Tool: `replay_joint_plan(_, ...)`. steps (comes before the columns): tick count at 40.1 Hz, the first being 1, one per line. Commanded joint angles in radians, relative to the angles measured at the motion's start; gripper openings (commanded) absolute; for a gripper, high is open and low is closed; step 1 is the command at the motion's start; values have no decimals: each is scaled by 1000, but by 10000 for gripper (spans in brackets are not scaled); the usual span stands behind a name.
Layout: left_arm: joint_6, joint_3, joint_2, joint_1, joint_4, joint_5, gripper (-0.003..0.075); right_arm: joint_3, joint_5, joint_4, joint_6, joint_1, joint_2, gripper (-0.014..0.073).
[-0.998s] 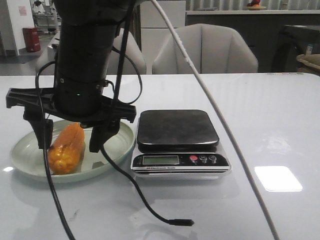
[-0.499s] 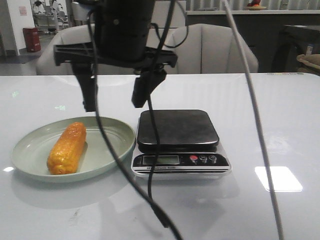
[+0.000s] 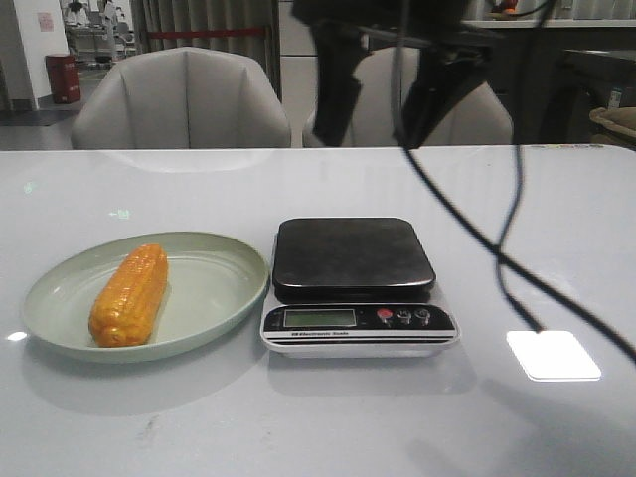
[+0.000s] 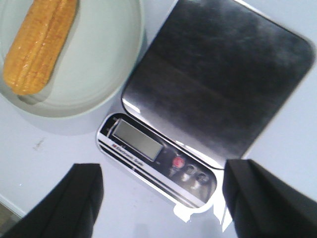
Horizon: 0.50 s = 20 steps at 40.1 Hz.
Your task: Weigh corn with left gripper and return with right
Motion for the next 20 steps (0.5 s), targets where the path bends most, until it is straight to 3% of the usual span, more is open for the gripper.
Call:
replay_joint_plan(1,-3,-25,15,-3,-5,-73,132,72,-100,23,-23,-36,-164,597)
replay_joint_plan(20,-3,-25,15,-3,-5,-73,132,537,-371,22,-80,-52,-678,597)
